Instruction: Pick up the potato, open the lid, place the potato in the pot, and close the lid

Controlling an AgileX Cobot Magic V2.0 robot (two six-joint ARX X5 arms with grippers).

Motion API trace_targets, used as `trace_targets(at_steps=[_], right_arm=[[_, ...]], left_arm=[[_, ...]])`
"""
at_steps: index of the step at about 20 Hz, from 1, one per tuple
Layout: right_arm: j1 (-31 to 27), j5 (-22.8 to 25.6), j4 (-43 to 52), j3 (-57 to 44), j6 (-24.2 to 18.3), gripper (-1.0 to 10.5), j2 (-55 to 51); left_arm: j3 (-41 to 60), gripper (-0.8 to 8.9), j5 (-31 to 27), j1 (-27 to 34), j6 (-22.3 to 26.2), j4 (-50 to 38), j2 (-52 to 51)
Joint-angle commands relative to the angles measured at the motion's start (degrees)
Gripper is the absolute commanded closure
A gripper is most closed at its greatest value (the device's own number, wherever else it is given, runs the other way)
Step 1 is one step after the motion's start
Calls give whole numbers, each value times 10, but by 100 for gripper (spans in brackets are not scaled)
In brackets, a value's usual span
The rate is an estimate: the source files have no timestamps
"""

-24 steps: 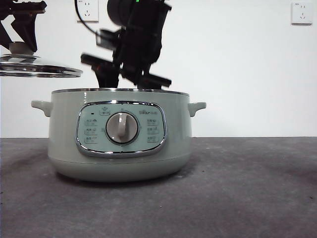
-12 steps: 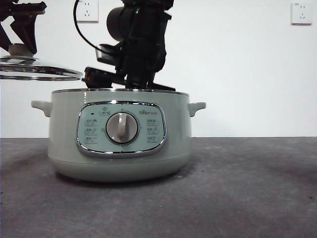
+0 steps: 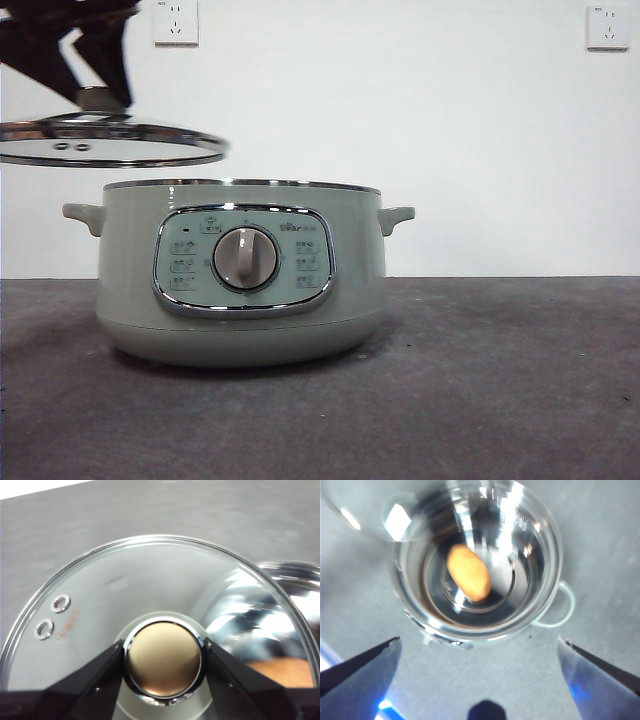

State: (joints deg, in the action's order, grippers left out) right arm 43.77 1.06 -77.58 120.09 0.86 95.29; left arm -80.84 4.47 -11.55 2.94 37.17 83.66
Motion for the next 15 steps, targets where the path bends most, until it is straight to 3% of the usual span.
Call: trace_targets(at_steps=[1, 10, 15], right_arm=[[1, 0, -14, -15, -4, 187, -50], [1, 16, -14, -282, 35, 191, -277], [1, 25, -13, -365, 64, 191, -357]], left_arm=[[-4, 819, 4, -39, -3, -35, -10], [-3, 819, 4, -153, -2, -34, 14], [-3, 819, 2, -184, 0, -35, 54]])
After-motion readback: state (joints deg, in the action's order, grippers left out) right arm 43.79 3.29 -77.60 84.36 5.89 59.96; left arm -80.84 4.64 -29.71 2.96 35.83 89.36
